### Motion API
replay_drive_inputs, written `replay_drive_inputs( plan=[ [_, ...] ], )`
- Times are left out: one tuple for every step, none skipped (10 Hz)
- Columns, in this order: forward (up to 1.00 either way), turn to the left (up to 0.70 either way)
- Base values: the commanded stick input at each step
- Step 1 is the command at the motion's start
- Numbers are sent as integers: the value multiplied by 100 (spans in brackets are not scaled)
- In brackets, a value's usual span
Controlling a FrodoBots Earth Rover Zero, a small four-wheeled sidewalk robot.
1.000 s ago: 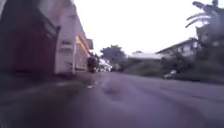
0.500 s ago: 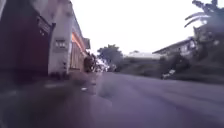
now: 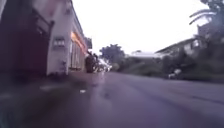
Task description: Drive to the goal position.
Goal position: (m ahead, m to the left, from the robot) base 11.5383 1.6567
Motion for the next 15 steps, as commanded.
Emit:
replay_drive_inputs(
  plan=[
    [70,-18],
    [70,-35],
    [70,-35],
    [70,-35],
    [70,-35],
    [70,-35],
    [70,-35],
    [70,-35],
    [70,-34],
    [70,-30],
    [70,-17],
    [70,0],
    [70,0],
    [70,0],
    [70,0]
  ],
)
